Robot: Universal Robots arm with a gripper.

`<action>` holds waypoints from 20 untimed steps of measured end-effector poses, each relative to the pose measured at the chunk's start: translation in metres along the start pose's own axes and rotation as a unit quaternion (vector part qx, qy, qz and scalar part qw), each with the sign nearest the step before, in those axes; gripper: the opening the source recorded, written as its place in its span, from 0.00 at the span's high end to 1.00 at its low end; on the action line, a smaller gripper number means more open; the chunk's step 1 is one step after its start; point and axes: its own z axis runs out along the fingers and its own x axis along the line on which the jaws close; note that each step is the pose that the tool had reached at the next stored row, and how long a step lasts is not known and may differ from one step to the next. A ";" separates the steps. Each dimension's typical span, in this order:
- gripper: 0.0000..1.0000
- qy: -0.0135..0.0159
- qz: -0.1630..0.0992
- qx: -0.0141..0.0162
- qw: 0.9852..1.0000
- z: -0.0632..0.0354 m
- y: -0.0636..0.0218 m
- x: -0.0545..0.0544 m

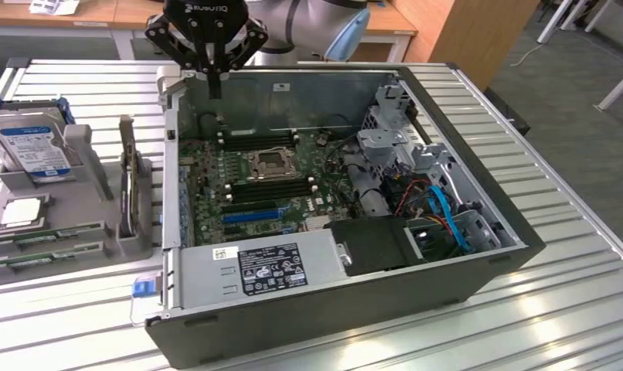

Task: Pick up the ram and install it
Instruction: 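Reach for the ram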

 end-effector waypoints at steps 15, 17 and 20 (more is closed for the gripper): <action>0.90 0.000 0.000 0.000 1.000 -0.0005 -0.0019 0.026; 0.90 0.000 0.000 0.000 1.000 -0.0006 -0.0022 0.029; 0.90 0.000 0.000 0.000 1.000 -0.0007 -0.0025 0.034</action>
